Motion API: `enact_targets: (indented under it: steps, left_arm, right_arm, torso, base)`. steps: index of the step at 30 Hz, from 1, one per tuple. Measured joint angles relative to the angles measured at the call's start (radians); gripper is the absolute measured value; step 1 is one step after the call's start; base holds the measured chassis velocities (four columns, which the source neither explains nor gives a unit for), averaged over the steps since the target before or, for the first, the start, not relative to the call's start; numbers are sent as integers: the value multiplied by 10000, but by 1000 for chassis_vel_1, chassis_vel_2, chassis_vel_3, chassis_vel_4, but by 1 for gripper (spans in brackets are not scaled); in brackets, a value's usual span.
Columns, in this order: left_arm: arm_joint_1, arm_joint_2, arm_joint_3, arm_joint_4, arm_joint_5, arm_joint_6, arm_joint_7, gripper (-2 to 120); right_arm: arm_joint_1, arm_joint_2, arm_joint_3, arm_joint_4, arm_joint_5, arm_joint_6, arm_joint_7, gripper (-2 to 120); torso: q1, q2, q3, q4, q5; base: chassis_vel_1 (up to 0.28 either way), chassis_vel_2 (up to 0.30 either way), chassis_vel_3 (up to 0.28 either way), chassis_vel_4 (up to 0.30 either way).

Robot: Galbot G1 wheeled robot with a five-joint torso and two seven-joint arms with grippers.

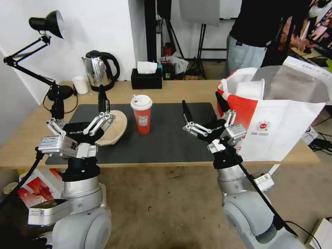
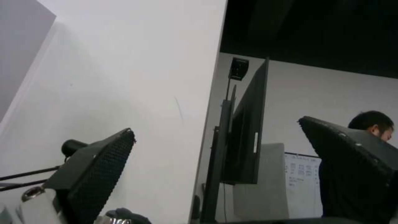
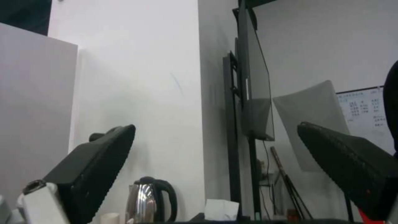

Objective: Pick up the trash from the table and place it into the takeout bag.

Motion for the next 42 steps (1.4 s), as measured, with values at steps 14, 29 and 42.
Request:
enact_targets:
  steps: [14, 29, 42]
  left_arm:
    - [88, -25, 9, -95, 5, -10, 2, 100]
    - [133, 22, -69, -151, 6, -17, 3, 100]
    - [156, 12, -82, -155, 14, -13, 0, 100]
  right_arm:
    - [137, -78, -497, -84, 601, -70, -675, 100]
    - [1251, -406, -1601, -852, 1473, -802, -1654, 100]
    - [2136, -1036, -2013, -1028, 2819, -2618, -1632, 100]
  torso:
    - [-1, 0, 0, 0, -1]
    - [-1, -2, 0, 0, 0]
    - [0, -3, 1, 0, 0]
  base:
    - [0, 0, 0, 0]
    - [0, 0, 0, 0]
    - [0, 0, 0, 0]
